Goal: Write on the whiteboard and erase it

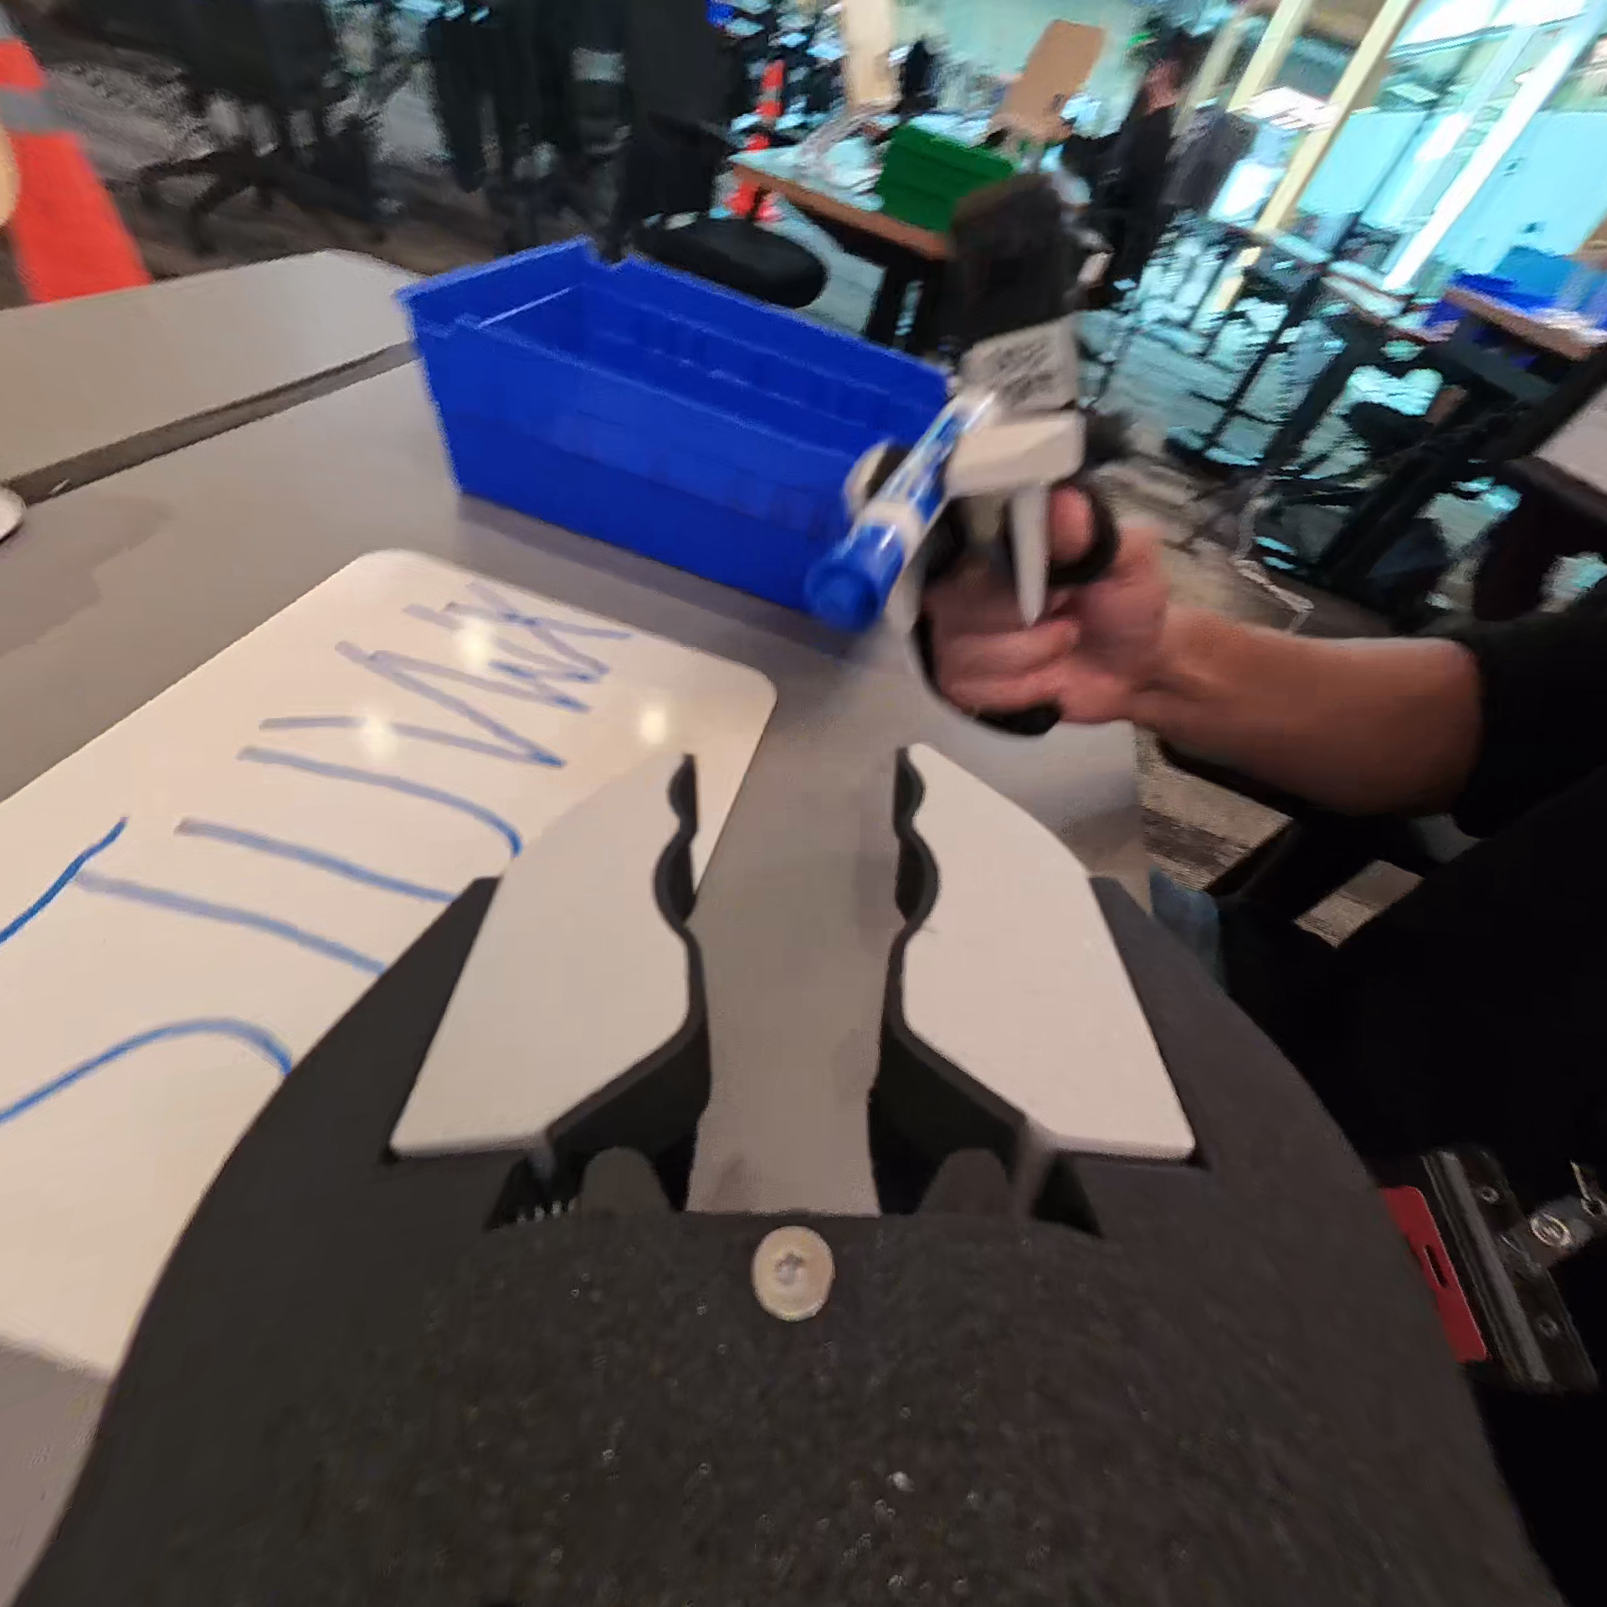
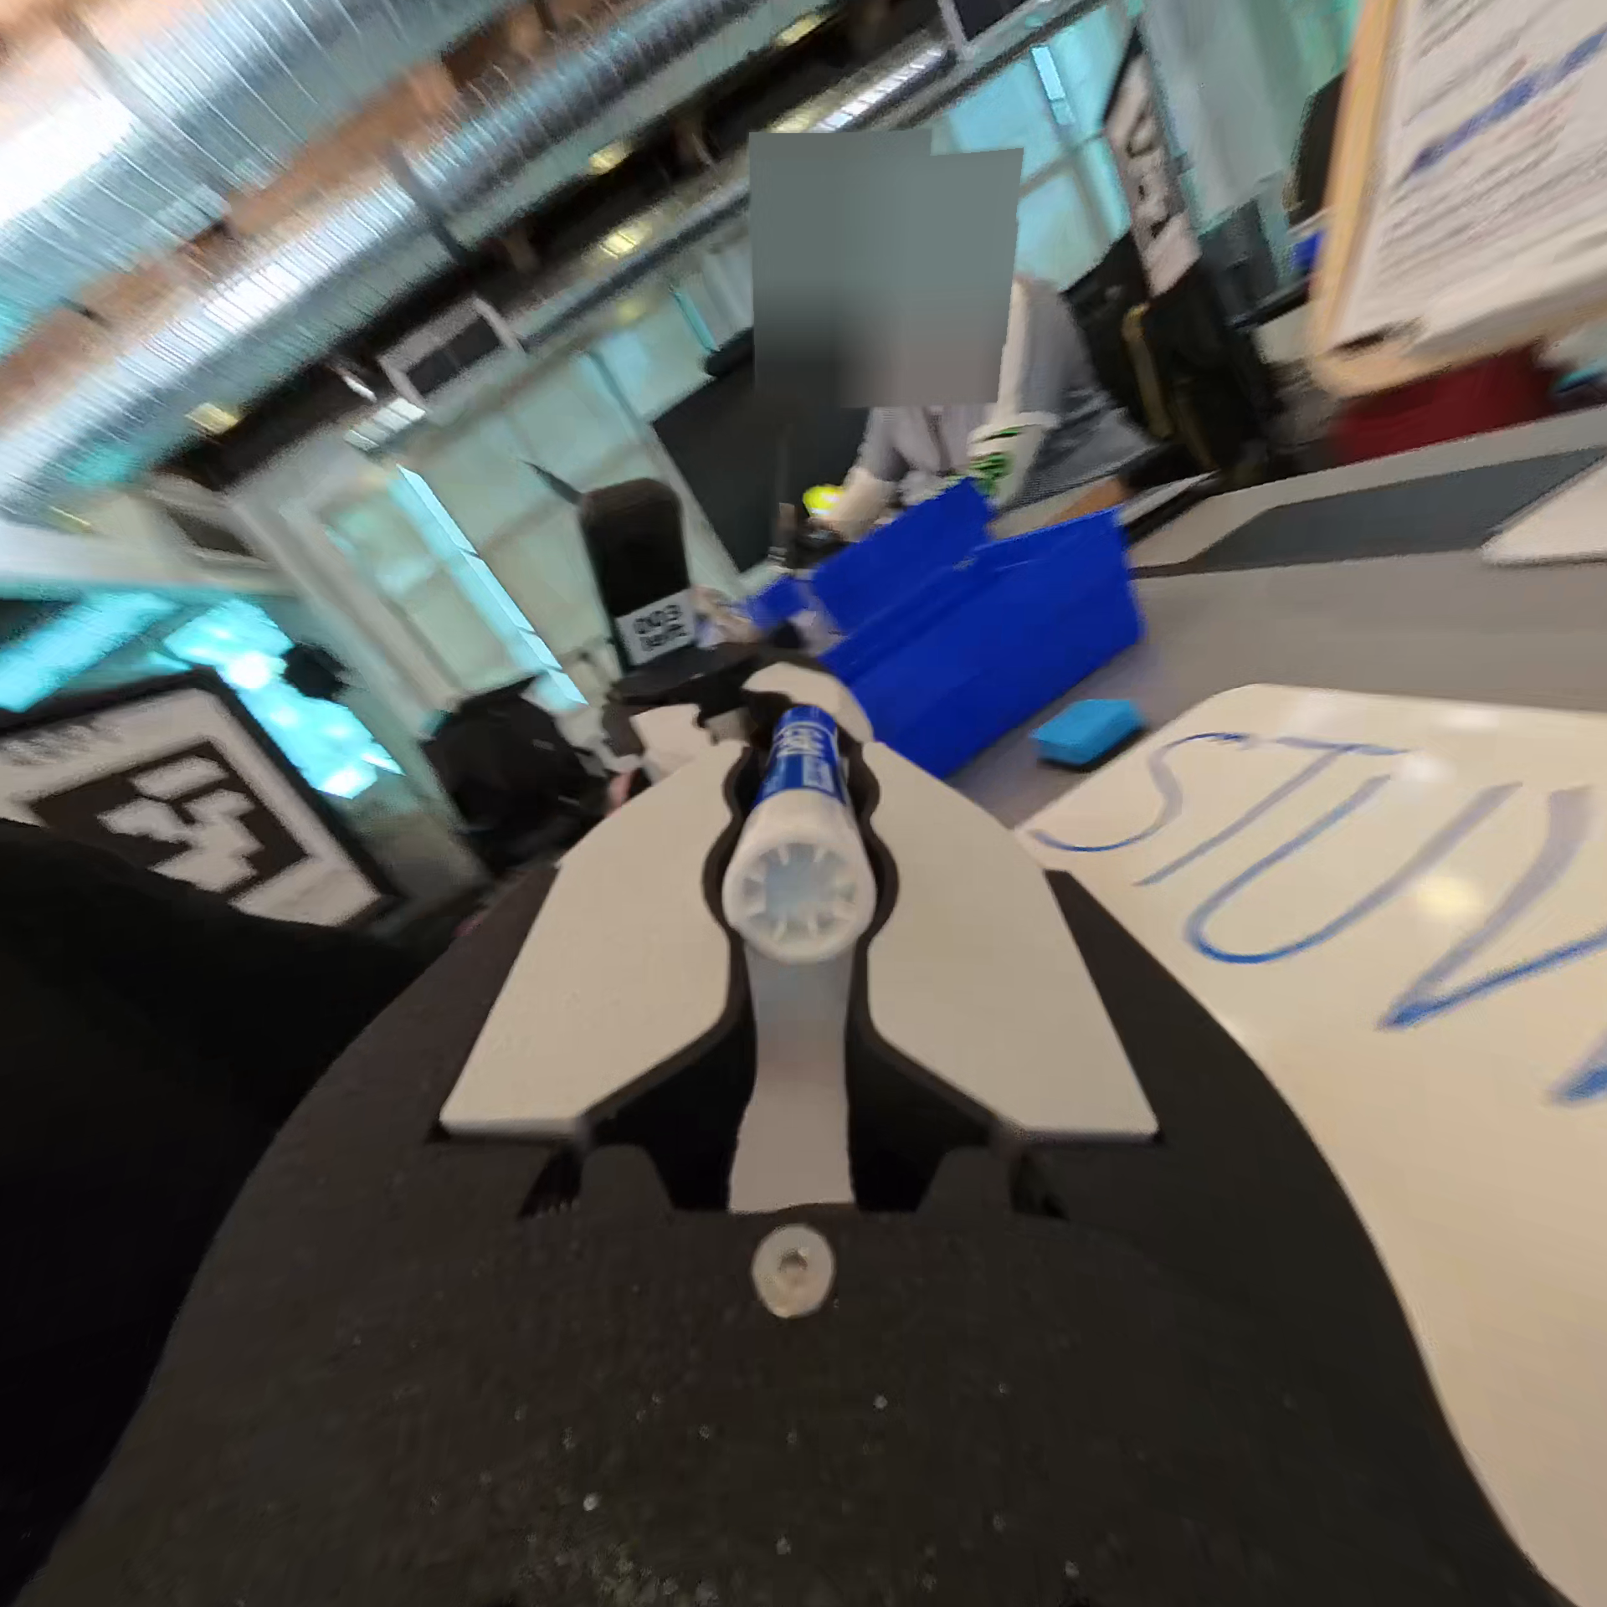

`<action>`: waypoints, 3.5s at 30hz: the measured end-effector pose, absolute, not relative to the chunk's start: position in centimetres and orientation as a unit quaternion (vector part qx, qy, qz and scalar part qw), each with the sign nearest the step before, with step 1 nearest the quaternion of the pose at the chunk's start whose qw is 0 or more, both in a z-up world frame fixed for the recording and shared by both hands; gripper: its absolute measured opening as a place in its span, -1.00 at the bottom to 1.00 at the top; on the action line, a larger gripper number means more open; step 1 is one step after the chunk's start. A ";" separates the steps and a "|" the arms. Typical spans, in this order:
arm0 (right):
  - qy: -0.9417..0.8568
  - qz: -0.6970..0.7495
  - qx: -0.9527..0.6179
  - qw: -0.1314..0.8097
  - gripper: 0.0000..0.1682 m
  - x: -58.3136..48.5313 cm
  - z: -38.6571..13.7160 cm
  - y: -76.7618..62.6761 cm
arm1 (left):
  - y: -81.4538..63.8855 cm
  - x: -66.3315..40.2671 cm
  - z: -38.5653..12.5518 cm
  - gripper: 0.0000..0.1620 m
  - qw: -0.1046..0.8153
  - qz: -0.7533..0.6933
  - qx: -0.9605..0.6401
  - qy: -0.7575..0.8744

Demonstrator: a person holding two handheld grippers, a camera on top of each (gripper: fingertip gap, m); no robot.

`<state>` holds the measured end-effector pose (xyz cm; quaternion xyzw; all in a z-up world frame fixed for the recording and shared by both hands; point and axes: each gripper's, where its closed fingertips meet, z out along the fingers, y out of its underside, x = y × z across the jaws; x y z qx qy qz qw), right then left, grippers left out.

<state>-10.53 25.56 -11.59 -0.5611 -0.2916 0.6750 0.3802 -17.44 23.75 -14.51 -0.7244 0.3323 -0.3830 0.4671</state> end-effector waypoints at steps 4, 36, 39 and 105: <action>-0.355 0.484 -0.628 0.495 -0.77 -5.7 -8.2 27.7 | 22.4 -19.9 -17.0 -0.37 0.489 -0.310 -0.763 0.288; -0.129 0.039 -0.970 0.204 -0.76 15.6 -28.4 51.1 | 18.8 -19.3 -22.5 -0.43 0.429 -0.277 -0.798 0.321; -0.129 0.048 -0.968 0.210 -0.75 15.5 -28.3 51.0 | 18.8 -19.2 -22.4 -0.43 0.430 -0.277 -0.797 0.320; -0.374 0.352 -0.697 0.500 -0.62 -4.0 -20.1 23.6 | 35.2 -26.3 -24.1 -0.37 0.052 0.032 -0.815 0.576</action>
